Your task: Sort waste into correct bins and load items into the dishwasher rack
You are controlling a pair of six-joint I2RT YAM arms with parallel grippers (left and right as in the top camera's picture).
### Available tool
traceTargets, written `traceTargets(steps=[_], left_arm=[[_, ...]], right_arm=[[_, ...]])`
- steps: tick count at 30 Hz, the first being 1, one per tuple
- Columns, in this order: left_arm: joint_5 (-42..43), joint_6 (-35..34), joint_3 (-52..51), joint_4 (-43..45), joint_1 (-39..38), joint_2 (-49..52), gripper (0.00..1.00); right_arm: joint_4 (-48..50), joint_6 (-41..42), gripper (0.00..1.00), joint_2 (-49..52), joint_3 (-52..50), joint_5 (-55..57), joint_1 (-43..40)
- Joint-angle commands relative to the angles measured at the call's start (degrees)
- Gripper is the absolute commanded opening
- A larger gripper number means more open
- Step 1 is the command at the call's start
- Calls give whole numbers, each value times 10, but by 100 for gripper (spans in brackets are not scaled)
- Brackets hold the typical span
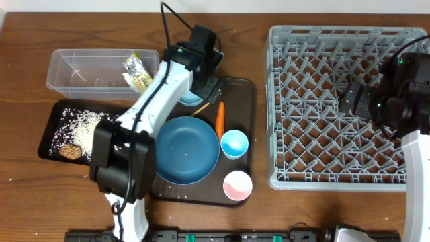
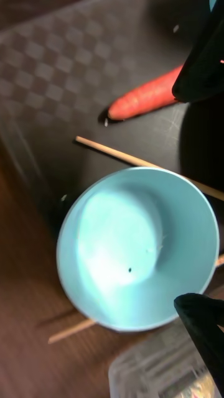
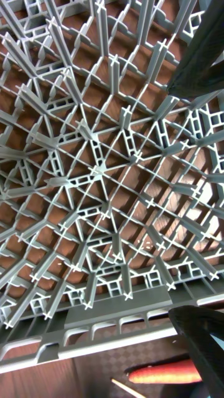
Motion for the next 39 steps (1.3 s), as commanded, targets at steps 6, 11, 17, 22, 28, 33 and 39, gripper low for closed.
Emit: traceTargets(steps=[6, 11, 17, 22, 28, 33, 39], left_arm=[[28, 15, 0, 1, -8, 7, 98], [27, 12, 0, 2, -9, 13, 94], [27, -2, -6, 11, -9, 15, 94], [27, -5, -6, 24, -9, 29, 95], [28, -7, -6, 26, -9, 43, 94], [28, -7, -6, 32, -9, 49, 95], [28, -7, -6, 38, -9, 49, 94]], right_arm=[[2, -1, 99, -3, 6, 6, -4], [1, -1, 99, -3, 6, 6, -4], [2, -1, 99, -3, 6, 6, -4], [1, -1, 99, -3, 6, 6, -4], [0, -1, 99, -3, 6, 6, -4], [0, -1, 99, -3, 6, 6, -4], [0, -1, 99, -3, 6, 6, -4]])
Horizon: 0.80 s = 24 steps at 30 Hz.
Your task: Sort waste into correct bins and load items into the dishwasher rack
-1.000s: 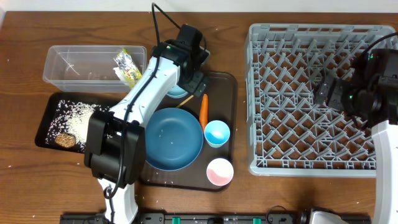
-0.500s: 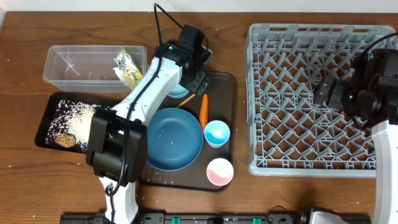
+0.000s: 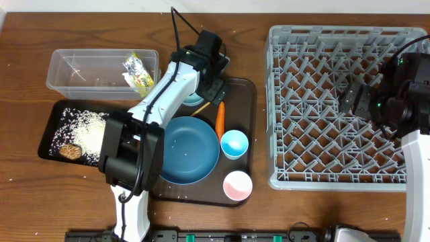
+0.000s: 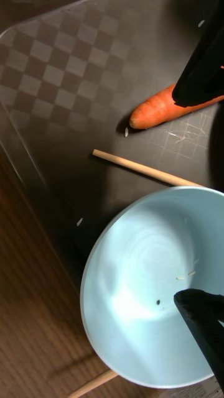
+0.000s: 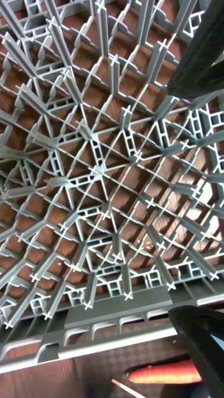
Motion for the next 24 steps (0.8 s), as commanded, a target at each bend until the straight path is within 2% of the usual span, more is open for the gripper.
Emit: traceTargets(steps=[1, 7, 10, 18, 24], left_arm=[[7, -10, -5, 0, 0, 8, 94], [4, -38, -4, -6, 0, 3, 94], [1, -61, 17, -40, 5, -11, 94], [1, -96, 57, -82, 44, -107, 94], [1, -127, 57, -92, 78, -145, 95]], right_arm=[[0, 0, 99, -3, 6, 6, -4], [4, 0, 99, -3, 6, 5, -4], [16, -13, 99, -3, 6, -13, -3], [82, -21, 99, -3, 6, -124, 3], [118, -17, 99, -3, 6, -128, 31]])
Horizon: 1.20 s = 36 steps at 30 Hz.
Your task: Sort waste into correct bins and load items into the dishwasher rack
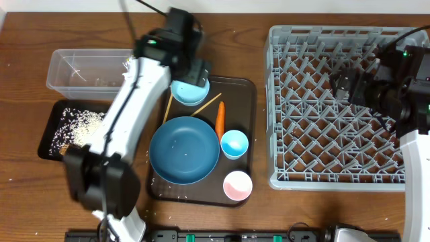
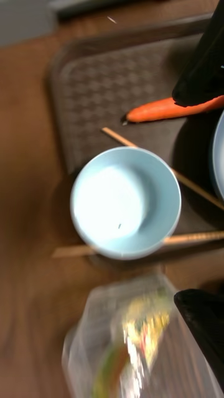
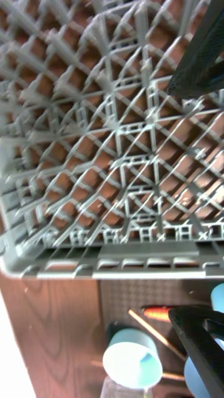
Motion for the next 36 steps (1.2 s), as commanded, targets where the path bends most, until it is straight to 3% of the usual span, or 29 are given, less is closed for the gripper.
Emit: traceTargets(steps=[1, 6, 13, 22, 28, 36], left_arm=[[2, -30, 7, -9, 17, -8, 95], [1, -57, 7, -21, 43, -10, 95], [4, -109, 7, -43, 135, -50, 95], [6, -109, 7, -68, 246, -120, 96], [10, -110, 7, -73, 275, -130, 96], [10, -110, 4, -78, 276, -130, 96]], right_arm=[[16, -4, 99, -3, 6, -20, 22], [62, 23, 99, -3, 6, -23, 57], [206, 68, 98, 31, 6, -15, 176], [429, 104, 93, 196, 6, 10, 307], [555, 152, 89, 321, 18, 12, 352], [538, 189, 84, 427, 63, 12, 382]])
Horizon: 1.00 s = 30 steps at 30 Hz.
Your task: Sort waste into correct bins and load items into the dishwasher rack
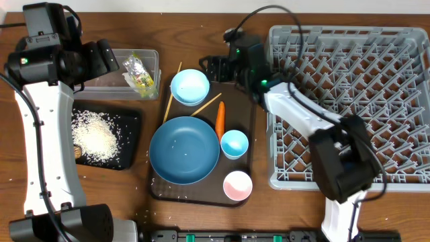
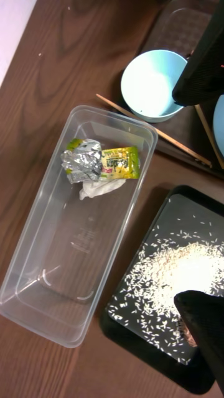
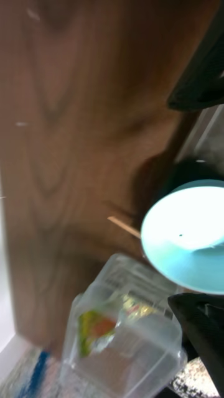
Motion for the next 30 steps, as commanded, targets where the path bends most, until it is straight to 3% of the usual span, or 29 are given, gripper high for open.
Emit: traceTargets(steps=[1, 9, 19, 21, 26, 30], left_arm=[[0, -3, -1, -5, 2, 1, 96], [0, -3, -1, -9, 2, 2, 95], [0, -3, -15, -9, 2, 2, 96], [0, -3, -18, -9, 2, 2, 95], [0, -3, -19, -9, 2, 2, 95], [0, -3, -19, -9, 2, 2, 96]], right_arm=[[-9, 24, 81, 21, 25, 2, 16], [-21, 36, 63, 60, 25, 2, 39], [-35, 70, 49, 97, 25, 31, 56], [-36, 76, 38, 103, 25, 32, 56], [-44, 108, 30, 123, 25, 32, 56], [-43, 113, 13, 122, 27, 31, 52]])
